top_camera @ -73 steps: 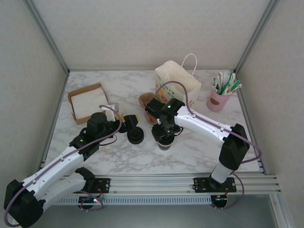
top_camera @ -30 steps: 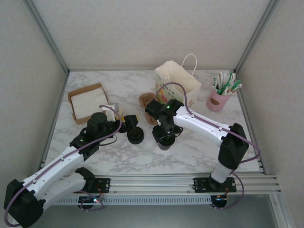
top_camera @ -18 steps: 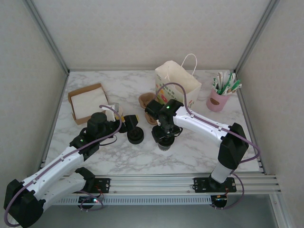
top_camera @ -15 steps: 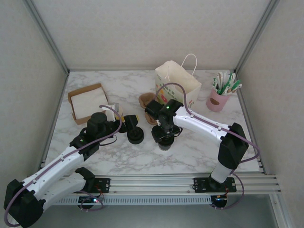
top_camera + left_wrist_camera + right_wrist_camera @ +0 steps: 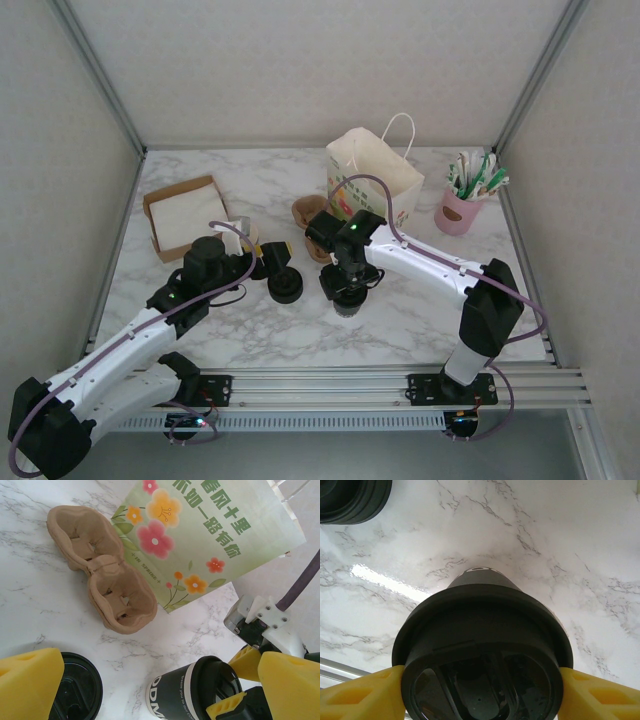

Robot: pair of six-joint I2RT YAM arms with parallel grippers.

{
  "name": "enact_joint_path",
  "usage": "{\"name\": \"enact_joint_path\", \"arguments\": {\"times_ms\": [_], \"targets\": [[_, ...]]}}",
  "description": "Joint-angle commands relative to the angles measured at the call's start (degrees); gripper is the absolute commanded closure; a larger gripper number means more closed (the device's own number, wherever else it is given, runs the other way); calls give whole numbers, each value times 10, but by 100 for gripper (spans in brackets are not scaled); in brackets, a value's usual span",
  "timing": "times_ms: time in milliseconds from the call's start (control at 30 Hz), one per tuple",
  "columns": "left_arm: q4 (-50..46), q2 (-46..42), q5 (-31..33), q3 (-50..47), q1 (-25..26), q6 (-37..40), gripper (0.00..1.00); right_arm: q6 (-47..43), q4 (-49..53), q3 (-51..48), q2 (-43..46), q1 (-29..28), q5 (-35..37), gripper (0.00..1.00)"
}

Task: Pack the takeout coffee

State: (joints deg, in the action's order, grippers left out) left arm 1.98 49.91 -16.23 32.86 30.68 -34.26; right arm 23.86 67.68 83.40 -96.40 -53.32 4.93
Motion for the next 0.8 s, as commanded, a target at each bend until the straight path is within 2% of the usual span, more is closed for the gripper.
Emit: {"name": "enact_joint_path", "arguments": {"times_ms": [0,767], "targets": [[24,-1,4,-7,4,0,0,12,17,-2,22,3,10,30],[27,6,2,-10,4,-3,0,7,-16,-25,21,14,-17,30]]}}
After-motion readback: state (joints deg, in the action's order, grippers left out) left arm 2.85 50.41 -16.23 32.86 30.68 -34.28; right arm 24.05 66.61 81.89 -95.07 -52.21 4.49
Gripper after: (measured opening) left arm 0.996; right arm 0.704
